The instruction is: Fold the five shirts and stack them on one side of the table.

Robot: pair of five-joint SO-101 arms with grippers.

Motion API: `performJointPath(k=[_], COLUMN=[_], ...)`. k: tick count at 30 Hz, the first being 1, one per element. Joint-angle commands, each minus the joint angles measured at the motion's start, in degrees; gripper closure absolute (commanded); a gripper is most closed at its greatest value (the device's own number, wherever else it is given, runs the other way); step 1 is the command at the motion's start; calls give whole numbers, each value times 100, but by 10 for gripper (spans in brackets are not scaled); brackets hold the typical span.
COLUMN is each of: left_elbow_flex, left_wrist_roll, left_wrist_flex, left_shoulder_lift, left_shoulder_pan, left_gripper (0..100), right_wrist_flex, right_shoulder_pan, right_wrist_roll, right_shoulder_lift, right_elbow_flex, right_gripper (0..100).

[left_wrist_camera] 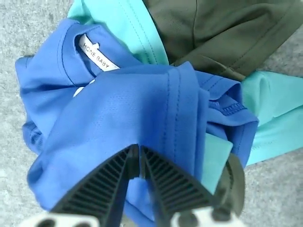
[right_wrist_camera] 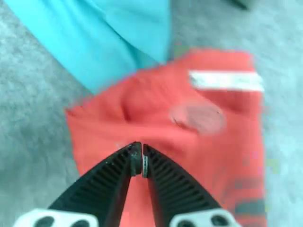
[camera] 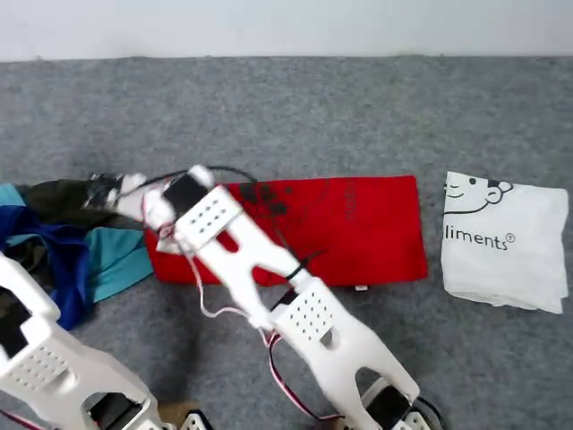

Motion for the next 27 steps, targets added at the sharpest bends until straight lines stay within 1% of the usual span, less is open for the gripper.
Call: performJointPath(k=[1, 4, 8, 10, 13, 18, 22, 24, 27], left_elbow_flex=[-4, 4, 31, 136, 637, 1956, 2686, 2914, 3002], left_wrist_roll=[9, 79, 501, 571, 589, 571, 571, 571, 571], left_wrist_flex=[70, 88, 141, 141, 141, 123, 105, 26, 44], left_shoulder_lift=[-695, -967, -1319, -1582, -2066, -2936, -3332, -3429, -3420], left_shoulder_pan=[26, 88, 158, 193, 387, 853, 1099, 1134, 1125], left_gripper=[985, 985, 985, 985, 985, 985, 985, 985, 985], right_wrist_flex=[813, 831, 840, 840, 840, 822, 804, 804, 804], right_shoulder_pan=[435, 831, 1174, 1341, 1596, 2088, 2624, 2897, 3336], right_wrist_roll=[-105, -677, -826, -958, -1090, -1380, -1609, -1714, -1934], right_shoulder_lift=[-321, -382, -725, -1130, -1859, -3037, -3591, -3662, -3644], right_elbow_flex=[-888, -1011, -721, -378, 580, 2593, 3604, 3798, 3859], right_gripper=[990, 990, 990, 990, 990, 990, 987, 949, 821])
